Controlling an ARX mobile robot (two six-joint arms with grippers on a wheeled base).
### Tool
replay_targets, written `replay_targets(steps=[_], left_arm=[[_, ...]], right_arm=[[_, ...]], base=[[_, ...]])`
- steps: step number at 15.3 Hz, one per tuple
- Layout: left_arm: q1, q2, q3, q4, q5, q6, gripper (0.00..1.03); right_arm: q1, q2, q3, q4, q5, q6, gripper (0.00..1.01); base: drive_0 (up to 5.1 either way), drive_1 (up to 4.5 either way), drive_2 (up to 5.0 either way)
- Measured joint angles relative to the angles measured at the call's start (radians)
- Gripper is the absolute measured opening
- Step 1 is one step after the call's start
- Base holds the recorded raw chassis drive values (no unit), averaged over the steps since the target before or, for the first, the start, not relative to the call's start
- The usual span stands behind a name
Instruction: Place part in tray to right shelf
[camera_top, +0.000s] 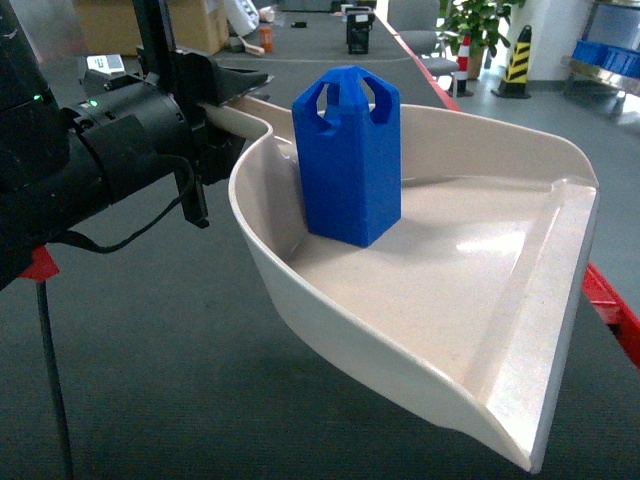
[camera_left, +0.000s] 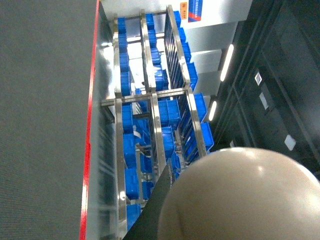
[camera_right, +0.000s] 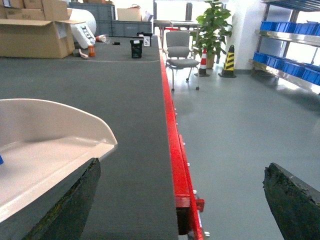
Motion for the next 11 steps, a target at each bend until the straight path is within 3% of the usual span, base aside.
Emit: replay_targets(steps=[11], left_arm=[[0.0, -0.002, -0.002, 0.006, 0.001, -0.001, 0.12]], right_arm=[[0.0, 0.0, 0.0, 0.0, 0.0, 0.005, 0.98]], base=[[5.1, -2.38, -2.4]])
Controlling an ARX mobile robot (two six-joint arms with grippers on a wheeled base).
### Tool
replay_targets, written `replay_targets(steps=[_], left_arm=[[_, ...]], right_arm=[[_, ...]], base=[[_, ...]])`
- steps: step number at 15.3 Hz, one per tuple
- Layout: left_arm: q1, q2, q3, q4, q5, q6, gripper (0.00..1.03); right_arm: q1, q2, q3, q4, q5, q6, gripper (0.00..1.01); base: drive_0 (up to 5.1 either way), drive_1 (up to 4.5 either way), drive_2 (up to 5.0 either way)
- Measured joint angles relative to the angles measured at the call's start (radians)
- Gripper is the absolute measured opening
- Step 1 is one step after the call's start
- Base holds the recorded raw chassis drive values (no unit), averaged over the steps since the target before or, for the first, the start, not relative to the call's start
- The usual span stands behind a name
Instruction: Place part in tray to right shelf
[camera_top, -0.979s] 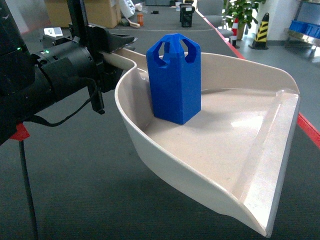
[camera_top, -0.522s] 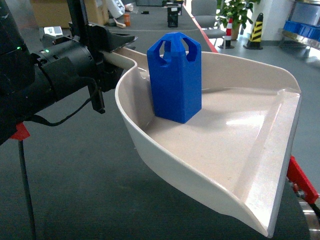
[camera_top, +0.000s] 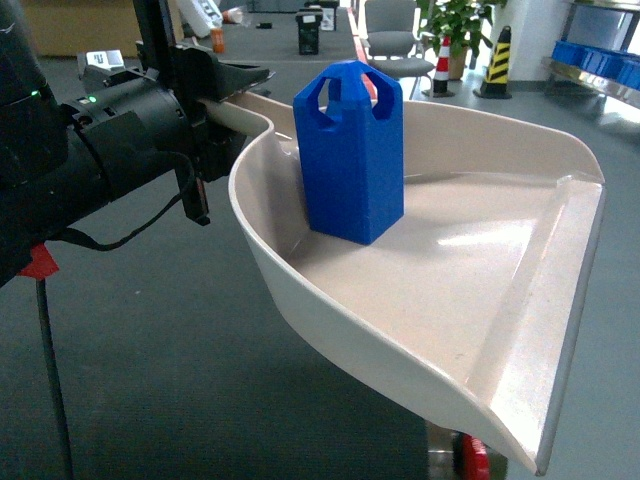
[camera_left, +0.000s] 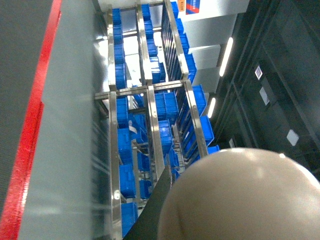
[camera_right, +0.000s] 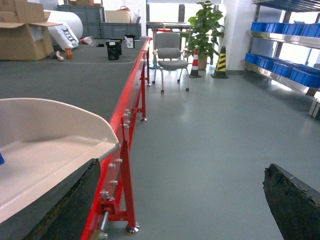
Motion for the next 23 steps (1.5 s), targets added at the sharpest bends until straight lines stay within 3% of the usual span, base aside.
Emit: replay_targets(steps=[23], left_arm=[[0.0, -0.002, -0.001, -0.001, 0.0, 0.0, 0.12]], right_arm=[[0.0, 0.0, 0.0, 0.001, 0.0, 0.001, 0.98]], base=[[5.1, -2.35, -2.3]])
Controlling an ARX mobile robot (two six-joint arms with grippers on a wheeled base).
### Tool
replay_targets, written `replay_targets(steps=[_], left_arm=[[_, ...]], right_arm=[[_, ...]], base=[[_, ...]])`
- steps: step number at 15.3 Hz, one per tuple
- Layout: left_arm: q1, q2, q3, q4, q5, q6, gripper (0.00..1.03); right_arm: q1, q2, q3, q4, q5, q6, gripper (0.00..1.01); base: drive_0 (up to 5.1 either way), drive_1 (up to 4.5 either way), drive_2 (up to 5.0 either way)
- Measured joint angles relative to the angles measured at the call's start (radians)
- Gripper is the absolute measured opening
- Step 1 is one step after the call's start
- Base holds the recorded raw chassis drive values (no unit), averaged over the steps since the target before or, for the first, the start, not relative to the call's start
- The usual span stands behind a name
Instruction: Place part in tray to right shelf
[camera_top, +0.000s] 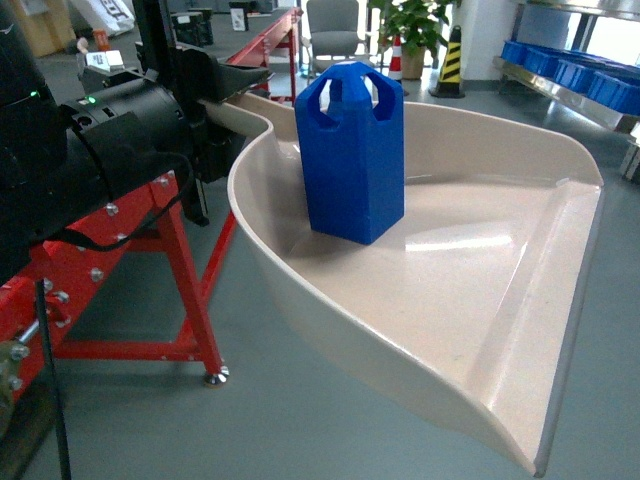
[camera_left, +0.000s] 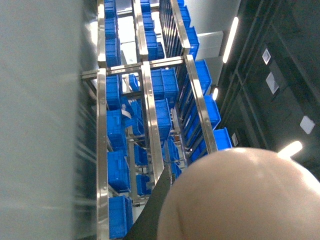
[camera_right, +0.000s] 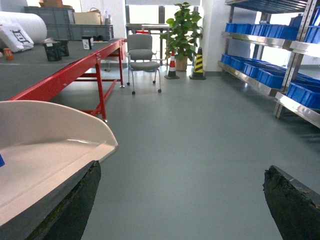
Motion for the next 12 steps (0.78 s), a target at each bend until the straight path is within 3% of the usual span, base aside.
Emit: replay_targets(steps=[12], left_arm=[[0.0, 0.0, 0.0, -0.005, -0.001, 0.0, 0.12]], right_arm=[[0.0, 0.0, 0.0, 0.0, 0.0, 0.0, 0.98]], base=[[5.1, -2.34, -2.3]])
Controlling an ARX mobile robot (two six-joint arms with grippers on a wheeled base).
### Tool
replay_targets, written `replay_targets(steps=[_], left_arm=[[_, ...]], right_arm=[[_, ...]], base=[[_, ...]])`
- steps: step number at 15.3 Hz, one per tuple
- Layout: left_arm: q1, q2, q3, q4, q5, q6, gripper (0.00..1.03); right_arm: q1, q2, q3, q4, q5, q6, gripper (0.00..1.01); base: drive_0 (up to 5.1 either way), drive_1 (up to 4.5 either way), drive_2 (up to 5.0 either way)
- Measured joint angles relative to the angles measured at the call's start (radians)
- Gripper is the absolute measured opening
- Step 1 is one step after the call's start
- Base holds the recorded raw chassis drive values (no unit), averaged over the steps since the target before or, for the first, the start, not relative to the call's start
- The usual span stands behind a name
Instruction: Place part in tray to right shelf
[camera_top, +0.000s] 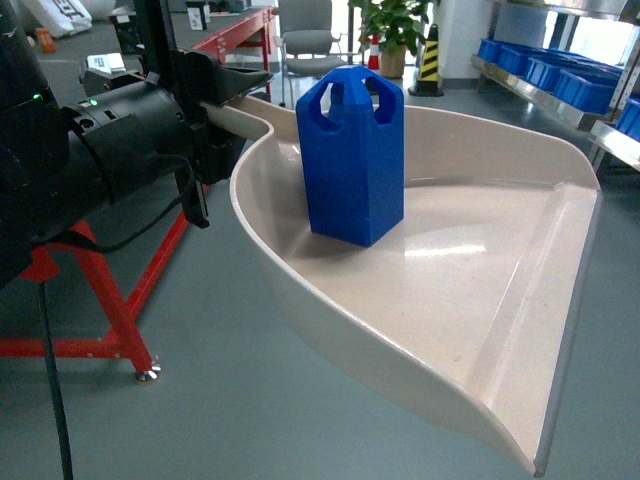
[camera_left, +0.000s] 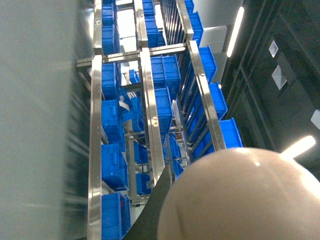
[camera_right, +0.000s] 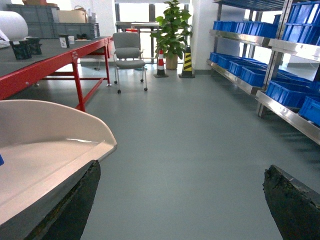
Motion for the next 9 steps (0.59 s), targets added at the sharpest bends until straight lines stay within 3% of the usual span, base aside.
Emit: replay_targets(steps=[5, 8, 9], left_arm=[[-0.021, 0.0, 0.0, 0.004, 0.013, -0.001, 0.12], [-0.005, 0.0, -0.003, -0.002, 0.005, 0.0, 0.12], [-0.004, 0.0, -0.003, 0.002, 0.002, 0.0, 0.12]], right_arm=[[-0.001, 0.0, 0.0, 0.002, 0.002, 0.0, 0.98], [0.0, -0.006, 0.0, 0.001, 0.002, 0.0, 0.98], [0.0, -0.005, 0.0, 0.001, 0.003, 0.0, 0.98]], base=[[5.1, -2.34, -2.3], [5.1, -2.34, -2.3], [0.0, 4.35, -4.3]])
